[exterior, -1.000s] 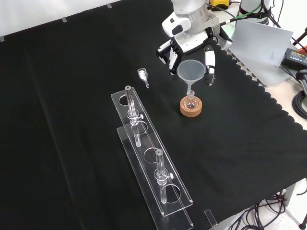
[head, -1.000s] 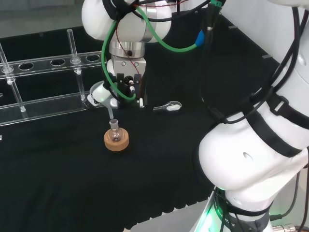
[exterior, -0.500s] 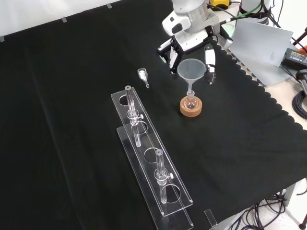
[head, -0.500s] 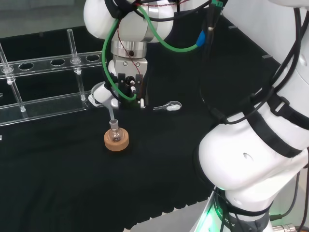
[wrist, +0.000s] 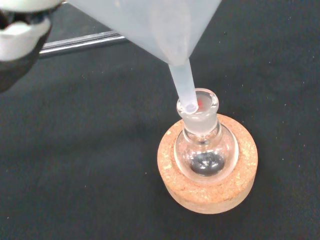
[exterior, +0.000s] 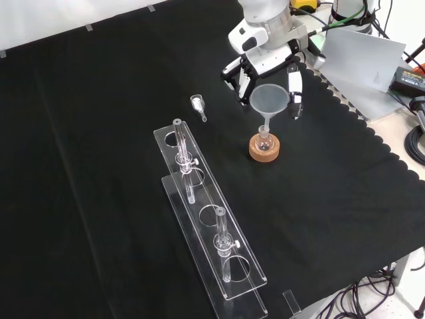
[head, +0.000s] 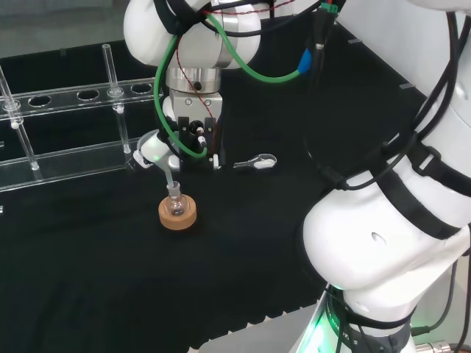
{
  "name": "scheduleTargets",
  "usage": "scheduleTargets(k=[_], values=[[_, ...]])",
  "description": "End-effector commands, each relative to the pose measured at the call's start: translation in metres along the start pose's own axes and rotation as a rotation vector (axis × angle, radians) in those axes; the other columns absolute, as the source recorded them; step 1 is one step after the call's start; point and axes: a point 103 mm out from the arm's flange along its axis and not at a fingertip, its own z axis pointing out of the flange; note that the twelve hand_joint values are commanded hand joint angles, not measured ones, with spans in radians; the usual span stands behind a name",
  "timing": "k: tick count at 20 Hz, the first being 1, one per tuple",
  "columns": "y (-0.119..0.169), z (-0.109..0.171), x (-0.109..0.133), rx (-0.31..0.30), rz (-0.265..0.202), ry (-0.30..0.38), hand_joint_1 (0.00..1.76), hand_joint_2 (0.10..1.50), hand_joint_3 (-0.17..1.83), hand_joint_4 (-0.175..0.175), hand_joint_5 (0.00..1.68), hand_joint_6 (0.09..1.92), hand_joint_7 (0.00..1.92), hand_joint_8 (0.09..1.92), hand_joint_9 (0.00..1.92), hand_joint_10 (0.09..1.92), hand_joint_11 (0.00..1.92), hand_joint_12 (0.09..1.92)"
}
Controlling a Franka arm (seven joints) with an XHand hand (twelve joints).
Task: Place the funnel on the round-bottom flask.
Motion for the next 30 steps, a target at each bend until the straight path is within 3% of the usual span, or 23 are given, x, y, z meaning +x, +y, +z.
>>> scheduleTargets(k=[1,16,30], values=[[-0.001,-0.004,-0.002,-0.026,0.001,0.002,0.93,0.49,0.7,0.018,0.98,0.62,1.23,0.55,1.06,0.35,0.1,1.56],[0.005,0.002,-0.009,-0.024,-0.012,0.001,0.93,0.49,0.7,0.017,0.97,0.62,1.23,0.55,1.06,0.35,0.1,1.56],[0.009,0.021,-0.025,-0.012,0.027,0.011,0.93,0.49,0.71,0.016,0.97,0.62,1.23,0.55,1.06,0.36,0.09,1.56]])
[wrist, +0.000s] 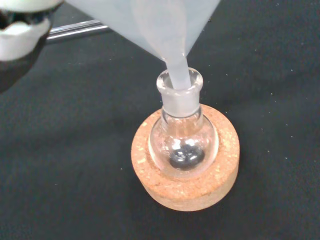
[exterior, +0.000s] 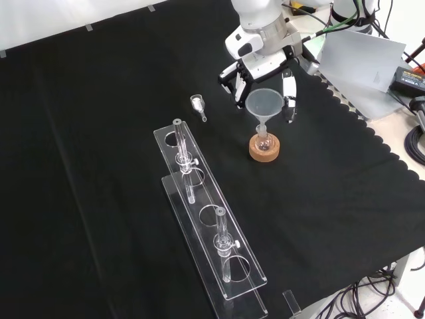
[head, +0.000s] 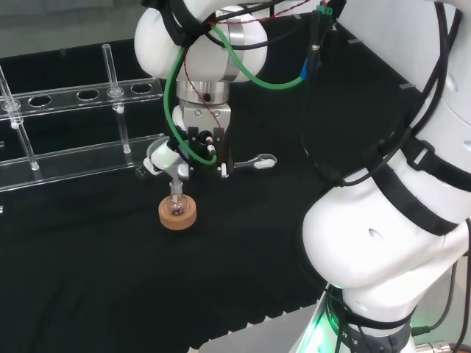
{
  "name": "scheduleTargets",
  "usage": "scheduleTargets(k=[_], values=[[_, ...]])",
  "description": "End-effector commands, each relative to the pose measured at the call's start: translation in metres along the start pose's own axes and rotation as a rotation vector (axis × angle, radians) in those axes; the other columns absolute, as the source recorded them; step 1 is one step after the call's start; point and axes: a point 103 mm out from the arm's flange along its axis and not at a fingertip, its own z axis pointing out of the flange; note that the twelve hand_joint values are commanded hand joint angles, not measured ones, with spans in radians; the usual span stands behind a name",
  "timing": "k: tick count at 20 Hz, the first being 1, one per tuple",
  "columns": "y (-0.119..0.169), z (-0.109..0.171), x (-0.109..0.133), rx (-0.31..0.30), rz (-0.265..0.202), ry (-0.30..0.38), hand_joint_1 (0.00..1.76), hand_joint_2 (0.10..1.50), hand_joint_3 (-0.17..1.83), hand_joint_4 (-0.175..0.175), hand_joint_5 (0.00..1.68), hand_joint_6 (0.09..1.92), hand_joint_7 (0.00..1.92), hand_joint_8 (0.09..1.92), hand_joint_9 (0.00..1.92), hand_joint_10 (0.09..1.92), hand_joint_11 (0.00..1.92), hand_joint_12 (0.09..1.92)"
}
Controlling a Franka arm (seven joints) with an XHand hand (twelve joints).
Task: Place the funnel on the round-bottom flask.
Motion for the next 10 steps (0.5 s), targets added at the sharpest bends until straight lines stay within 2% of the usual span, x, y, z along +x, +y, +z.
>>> scheduleTargets(k=[1,10], values=[[-0.0009,0.0009,-0.0068,-0.009,0.014,0.003,0.93,0.49,0.71,0.016,0.97,0.62,1.23,0.55,1.06,0.36,0.09,1.56],[-0.0006,0.0096,-0.0079,0.02,0.046,0.042,0.93,0.49,0.71,0.014,0.97,0.62,1.23,0.55,1.05,0.36,0.06,1.57]])
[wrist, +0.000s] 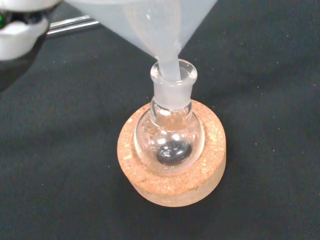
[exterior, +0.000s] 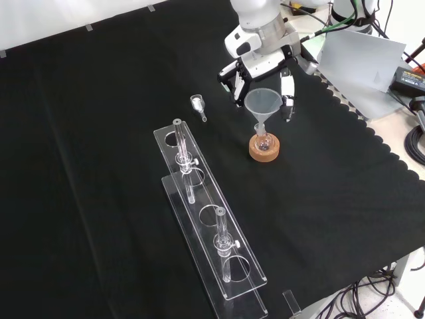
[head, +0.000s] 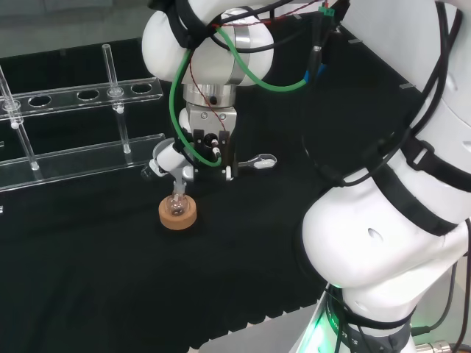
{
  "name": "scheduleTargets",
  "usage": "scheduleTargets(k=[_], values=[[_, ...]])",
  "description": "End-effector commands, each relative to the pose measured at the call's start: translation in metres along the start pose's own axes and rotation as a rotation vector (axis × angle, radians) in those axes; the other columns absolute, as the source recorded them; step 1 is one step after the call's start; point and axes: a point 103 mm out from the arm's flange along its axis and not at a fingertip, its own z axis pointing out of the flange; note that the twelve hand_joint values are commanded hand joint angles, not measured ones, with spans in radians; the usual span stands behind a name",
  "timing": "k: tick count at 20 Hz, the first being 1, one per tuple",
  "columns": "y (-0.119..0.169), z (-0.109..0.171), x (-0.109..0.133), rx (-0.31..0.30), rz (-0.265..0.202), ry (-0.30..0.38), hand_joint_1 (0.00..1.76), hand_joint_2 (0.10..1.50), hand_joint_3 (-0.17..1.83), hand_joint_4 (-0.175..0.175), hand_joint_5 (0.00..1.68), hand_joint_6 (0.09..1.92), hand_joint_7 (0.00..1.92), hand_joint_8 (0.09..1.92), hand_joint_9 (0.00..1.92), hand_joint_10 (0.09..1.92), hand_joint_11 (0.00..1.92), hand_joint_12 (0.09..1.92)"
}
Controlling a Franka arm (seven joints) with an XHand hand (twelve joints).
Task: Place the funnel on the round-bottom flask.
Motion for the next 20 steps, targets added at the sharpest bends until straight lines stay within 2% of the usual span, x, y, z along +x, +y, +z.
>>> scheduleTargets(k=[1,12,20], values=[[-0.001,0.007,0.001,0.02,0.023,0.037,0.93,0.49,0.71,0.013,0.96,0.62,1.23,0.55,1.05,0.36,0.06,1.57],[-0.005,0.019,0.006,0.045,0.027,0.064,0.92,0.49,0.71,0.011,0.96,0.62,1.23,0.55,1.04,0.36,0.05,1.57],[-0.005,0.023,0.013,0.052,-0.019,0.045,0.92,0.49,0.71,0.01,0.95,0.63,1.23,0.56,1.04,0.36,0.05,1.57]])
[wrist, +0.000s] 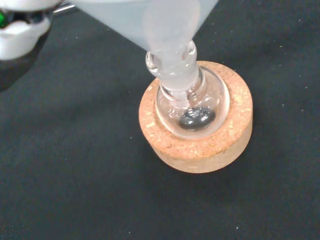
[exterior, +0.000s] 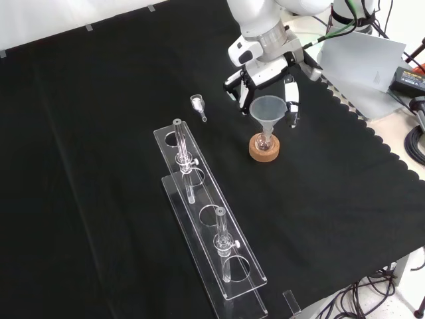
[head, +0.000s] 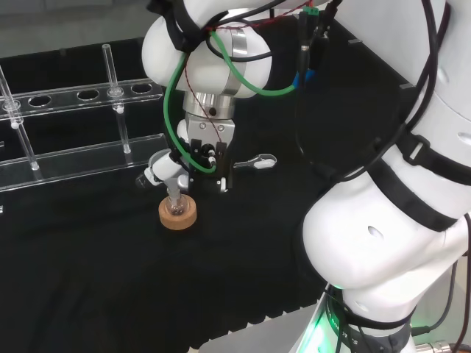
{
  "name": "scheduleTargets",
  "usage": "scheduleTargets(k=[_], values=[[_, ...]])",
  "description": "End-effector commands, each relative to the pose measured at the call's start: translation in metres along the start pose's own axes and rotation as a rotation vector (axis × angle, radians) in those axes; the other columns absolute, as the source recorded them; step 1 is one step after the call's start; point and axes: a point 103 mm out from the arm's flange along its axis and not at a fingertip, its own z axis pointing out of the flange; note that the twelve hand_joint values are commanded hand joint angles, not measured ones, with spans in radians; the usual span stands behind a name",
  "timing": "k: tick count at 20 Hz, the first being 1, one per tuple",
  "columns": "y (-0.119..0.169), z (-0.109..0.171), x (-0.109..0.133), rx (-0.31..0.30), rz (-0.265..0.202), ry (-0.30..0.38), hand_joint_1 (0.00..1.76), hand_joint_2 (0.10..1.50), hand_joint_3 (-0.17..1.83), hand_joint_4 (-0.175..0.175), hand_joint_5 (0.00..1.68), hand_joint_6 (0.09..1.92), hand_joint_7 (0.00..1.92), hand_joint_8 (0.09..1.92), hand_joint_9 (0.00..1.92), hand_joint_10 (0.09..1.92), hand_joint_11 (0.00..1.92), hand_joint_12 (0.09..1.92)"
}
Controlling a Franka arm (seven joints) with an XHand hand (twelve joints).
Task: Place the funnel on the round-bottom flask.
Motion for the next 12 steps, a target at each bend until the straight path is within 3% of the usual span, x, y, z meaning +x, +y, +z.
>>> scheduleTargets(k=[1,12], values=[[0.0,0.0033,0.0051,0.005,-0.022,-0.018,0.92,0.49,0.71,0.01,0.95,0.63,1.23,0.56,1.04,0.36,0.05,1.57],[0.0028,0.0047,0.0052,-0.047,-0.052,-0.031,0.92,0.49,0.71,0.009,0.95,0.63,1.22,0.56,1.04,0.37,0.05,1.58]])
